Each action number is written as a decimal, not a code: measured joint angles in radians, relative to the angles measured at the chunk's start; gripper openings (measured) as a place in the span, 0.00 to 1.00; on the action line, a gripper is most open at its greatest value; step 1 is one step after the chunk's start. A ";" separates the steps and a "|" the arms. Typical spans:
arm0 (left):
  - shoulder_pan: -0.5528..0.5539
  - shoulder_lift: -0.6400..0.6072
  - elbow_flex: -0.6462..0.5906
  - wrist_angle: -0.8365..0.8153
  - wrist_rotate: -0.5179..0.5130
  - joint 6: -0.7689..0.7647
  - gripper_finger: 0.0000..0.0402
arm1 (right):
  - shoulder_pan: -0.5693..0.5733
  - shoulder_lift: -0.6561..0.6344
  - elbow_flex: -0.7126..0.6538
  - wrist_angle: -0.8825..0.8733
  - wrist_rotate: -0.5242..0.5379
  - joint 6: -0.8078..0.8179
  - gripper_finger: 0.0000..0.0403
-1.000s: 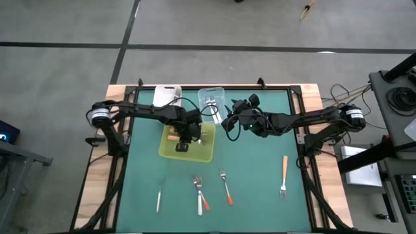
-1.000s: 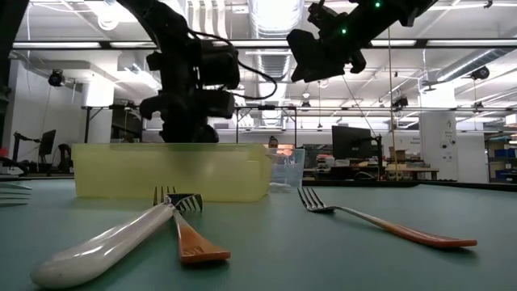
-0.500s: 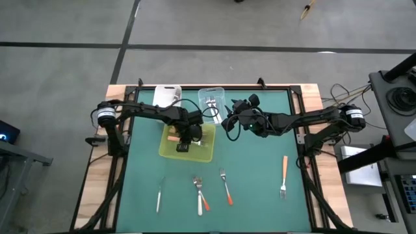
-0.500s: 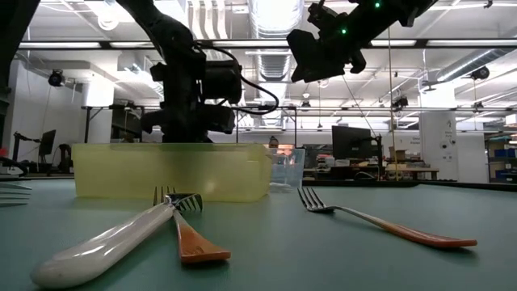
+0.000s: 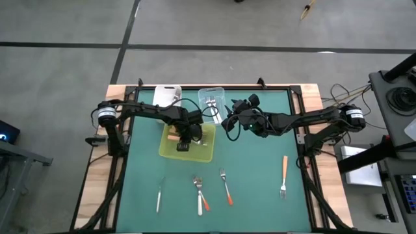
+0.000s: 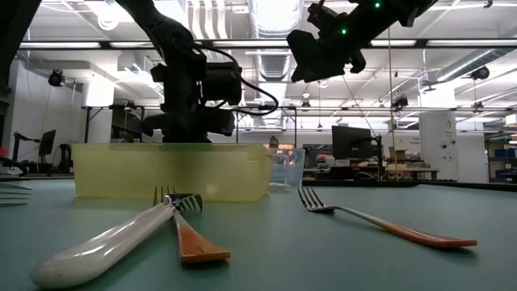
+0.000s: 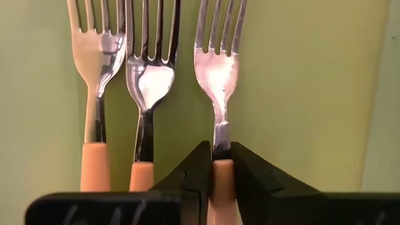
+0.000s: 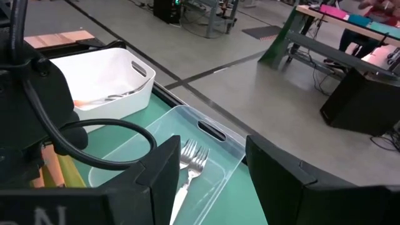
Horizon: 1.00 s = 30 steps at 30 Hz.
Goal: Sort silverware by color (type)
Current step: Put the yellow fork into the yellow bin, then put the orange fork into the white bin
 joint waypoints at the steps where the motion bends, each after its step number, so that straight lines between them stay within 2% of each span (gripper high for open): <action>1: 0.000 0.000 0.000 0.000 0.000 -0.001 0.12 | 0.000 0.000 0.000 0.000 0.000 0.000 0.43; 13: 0.000 -0.016 0.032 -0.047 -0.037 -0.045 0.16 | 0.001 0.000 0.000 -0.003 -0.001 0.005 0.43; 20: -0.002 -0.106 0.042 -0.069 -0.020 -0.045 0.15 | 0.010 0.000 0.000 -0.140 -0.017 0.134 0.43; 25: -0.003 -0.232 -0.002 -0.041 -0.019 -0.046 0.15 | 0.024 -0.005 0.000 -0.211 -0.169 0.264 0.43; 30: -0.005 -0.382 -0.072 0.082 -0.018 -0.066 0.15 | 0.026 -0.011 0.000 -0.209 -0.451 0.417 0.43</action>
